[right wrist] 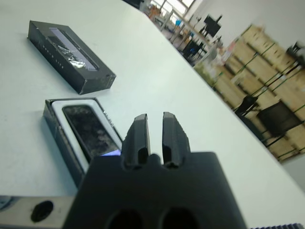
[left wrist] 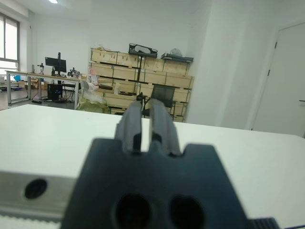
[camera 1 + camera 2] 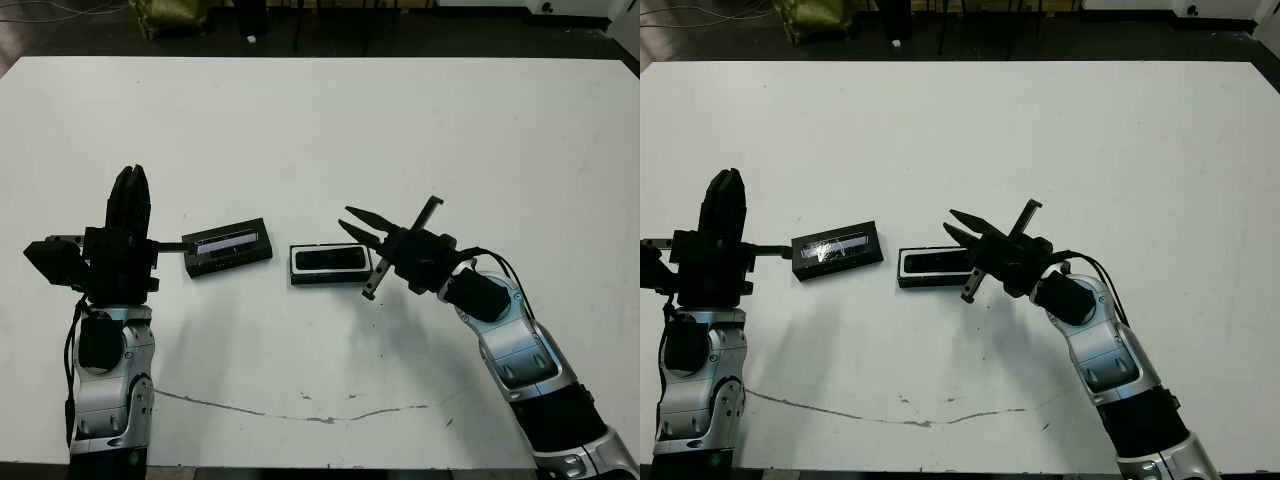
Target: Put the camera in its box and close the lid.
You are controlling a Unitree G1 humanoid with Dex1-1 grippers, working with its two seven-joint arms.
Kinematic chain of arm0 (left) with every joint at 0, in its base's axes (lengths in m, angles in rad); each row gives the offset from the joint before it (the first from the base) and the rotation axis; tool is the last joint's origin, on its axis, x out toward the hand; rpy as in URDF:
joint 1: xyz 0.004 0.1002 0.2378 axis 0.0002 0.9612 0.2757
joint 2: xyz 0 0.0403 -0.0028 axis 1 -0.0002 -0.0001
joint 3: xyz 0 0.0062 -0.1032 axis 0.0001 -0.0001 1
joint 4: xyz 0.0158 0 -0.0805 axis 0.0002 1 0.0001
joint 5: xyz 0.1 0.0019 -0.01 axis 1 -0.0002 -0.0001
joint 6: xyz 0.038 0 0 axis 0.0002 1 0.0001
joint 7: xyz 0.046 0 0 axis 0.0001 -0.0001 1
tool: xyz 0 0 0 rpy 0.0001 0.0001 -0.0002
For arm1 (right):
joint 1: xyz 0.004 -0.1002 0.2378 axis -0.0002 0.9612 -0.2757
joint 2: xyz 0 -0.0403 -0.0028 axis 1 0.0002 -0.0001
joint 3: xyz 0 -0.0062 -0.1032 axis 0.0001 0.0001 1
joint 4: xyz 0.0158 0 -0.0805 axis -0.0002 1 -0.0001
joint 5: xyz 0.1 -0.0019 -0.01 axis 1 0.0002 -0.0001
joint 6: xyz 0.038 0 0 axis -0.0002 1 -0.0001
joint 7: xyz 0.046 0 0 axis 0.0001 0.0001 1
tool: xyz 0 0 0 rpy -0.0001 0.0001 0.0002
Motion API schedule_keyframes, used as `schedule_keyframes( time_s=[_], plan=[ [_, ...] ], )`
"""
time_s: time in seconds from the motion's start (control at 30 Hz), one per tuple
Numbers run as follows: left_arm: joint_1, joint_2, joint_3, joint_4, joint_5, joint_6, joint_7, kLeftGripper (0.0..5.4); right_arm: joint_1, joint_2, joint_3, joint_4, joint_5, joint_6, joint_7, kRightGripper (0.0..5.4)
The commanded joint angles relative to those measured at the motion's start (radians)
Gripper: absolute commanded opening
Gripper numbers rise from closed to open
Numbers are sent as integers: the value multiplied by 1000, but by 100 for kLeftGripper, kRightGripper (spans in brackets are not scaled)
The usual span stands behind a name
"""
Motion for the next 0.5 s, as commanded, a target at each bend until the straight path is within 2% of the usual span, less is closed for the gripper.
schedule_keyframes(
  time_s=[0.03,0.2,0.5],
  plan=[
    [15,1,5,23,-2,-5,-2,0,36,-1,-2,-4,17,80,10,1],
    [16,0,4,27,4,-15,1,0,59,2,5,-44,29,174,4,1],
    [16,5,5,37,10,-24,-3,0,84,-15,32,-15,-15,146,-27,1]
  ],
)
